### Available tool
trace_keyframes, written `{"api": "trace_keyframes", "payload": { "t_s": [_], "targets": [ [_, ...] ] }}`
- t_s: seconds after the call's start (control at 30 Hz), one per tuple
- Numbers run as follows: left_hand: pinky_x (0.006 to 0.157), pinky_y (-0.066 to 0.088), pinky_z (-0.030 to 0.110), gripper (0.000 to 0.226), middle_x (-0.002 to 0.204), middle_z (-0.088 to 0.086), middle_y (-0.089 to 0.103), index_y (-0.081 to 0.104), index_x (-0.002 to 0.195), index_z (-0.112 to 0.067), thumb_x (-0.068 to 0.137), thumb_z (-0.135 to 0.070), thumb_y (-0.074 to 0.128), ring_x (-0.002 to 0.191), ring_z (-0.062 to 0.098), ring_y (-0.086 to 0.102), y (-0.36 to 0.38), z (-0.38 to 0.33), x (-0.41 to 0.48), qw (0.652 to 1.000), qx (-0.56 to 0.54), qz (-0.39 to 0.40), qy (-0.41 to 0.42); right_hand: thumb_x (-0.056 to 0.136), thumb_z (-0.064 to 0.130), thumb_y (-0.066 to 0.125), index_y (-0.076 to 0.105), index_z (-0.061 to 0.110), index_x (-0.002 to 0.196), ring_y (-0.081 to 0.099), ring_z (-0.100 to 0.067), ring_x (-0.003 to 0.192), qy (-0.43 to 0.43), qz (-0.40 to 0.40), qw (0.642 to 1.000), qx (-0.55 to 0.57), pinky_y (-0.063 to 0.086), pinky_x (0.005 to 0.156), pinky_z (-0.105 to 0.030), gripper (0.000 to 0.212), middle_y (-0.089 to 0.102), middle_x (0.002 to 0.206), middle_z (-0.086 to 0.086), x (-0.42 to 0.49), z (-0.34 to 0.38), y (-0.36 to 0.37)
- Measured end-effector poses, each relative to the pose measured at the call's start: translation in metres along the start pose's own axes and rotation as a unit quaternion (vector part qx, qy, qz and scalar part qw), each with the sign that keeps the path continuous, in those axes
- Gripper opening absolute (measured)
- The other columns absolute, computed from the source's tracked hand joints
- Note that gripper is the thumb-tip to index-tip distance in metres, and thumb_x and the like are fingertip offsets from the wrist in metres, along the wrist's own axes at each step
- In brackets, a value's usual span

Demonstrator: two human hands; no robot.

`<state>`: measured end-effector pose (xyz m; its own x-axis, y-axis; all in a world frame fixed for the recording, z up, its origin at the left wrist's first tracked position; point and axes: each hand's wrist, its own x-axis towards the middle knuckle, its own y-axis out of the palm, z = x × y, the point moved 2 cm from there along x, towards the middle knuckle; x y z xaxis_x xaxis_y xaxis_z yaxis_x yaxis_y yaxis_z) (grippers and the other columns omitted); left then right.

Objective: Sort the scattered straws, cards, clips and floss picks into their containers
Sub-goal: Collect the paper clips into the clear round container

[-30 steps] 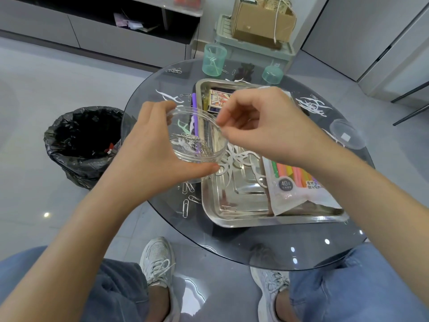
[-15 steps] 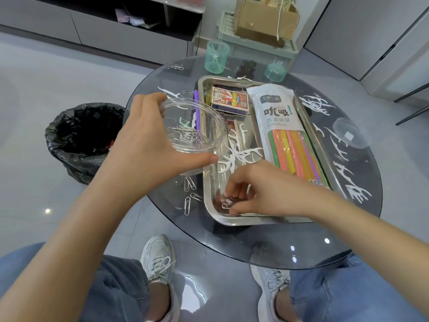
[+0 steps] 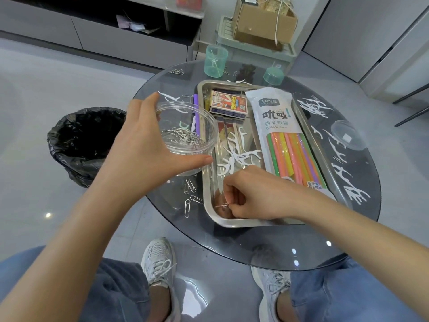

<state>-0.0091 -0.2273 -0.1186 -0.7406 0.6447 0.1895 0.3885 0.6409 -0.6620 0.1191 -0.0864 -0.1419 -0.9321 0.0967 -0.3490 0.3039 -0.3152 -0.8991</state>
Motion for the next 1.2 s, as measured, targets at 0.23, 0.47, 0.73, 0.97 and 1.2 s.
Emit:
{"api": "trace_keyframes", "payload": {
  "t_s": [0.23, 0.47, 0.73, 0.97, 1.2],
  "targets": [
    [0.097, 0.029, 0.02, 0.136, 0.141, -0.004, 0.033, 0.018, 0.15, -0.015, 0.037, -0.068, 0.072, 0.127, 0.008, 0.039, -0.002, 0.007, -0.002, 1.0, 0.007, 0.001, 0.005, 0.079, 0.005, 0.068, 0.064, 0.02, 0.076, 0.057, 0.003, 0.063, 0.006, -0.238, 0.953, 0.186, 0.044, 0.061, -0.009, 0.016, 0.063, 0.071, 0.01, -0.012, 0.01, -0.077],
    [0.091, 0.028, 0.012, 0.124, 0.132, -0.009, 0.034, 0.028, 0.144, -0.013, 0.041, -0.054, 0.083, 0.114, -0.002, 0.037, 0.001, 0.008, -0.001, 1.0, -0.022, -0.009, 0.019, 0.082, 0.007, 0.066, 0.073, 0.012, 0.084, 0.062, -0.003, 0.07, -0.039, -0.293, 0.938, 0.182, 0.05, 0.069, -0.015, 0.009, 0.069, 0.078, 0.005, 0.012, 0.044, -0.083],
    [0.086, 0.032, -0.003, 0.12, 0.122, -0.014, 0.034, 0.034, 0.138, -0.016, 0.037, -0.067, 0.075, 0.112, -0.003, 0.043, -0.01, 0.02, -0.014, 0.993, -0.091, -0.064, 0.025, 0.089, 0.005, 0.059, 0.069, 0.016, 0.105, 0.062, 0.001, 0.088, -0.046, -0.32, 0.923, 0.207, 0.048, 0.08, -0.009, 0.022, 0.068, 0.096, 0.01, 0.002, 0.037, -0.064],
    [0.095, 0.044, 0.016, 0.11, 0.123, -0.024, 0.04, 0.035, 0.132, -0.028, 0.04, -0.07, 0.078, 0.117, -0.008, 0.047, -0.028, 0.051, -0.048, 0.986, -0.124, -0.11, 0.019, 0.089, 0.02, 0.062, 0.065, 0.022, 0.117, 0.059, 0.0, 0.095, -0.071, -0.153, 0.982, 0.081, 0.039, 0.086, -0.007, 0.029, 0.07, 0.103, 0.009, 0.008, 0.054, -0.038],
    [0.092, 0.04, 0.007, 0.106, 0.127, 0.003, 0.049, 0.036, 0.129, -0.026, 0.041, -0.069, 0.078, 0.116, -0.002, 0.05, -0.038, 0.087, -0.087, 0.989, -0.129, -0.078, -0.003, 0.082, 0.047, 0.065, 0.059, 0.013, 0.118, 0.054, -0.022, 0.107, -0.055, 0.006, 0.983, -0.176, 0.042, 0.094, -0.036, 0.05, 0.061, 0.111, -0.004, 0.025, 0.069, -0.018]
  ]
}}
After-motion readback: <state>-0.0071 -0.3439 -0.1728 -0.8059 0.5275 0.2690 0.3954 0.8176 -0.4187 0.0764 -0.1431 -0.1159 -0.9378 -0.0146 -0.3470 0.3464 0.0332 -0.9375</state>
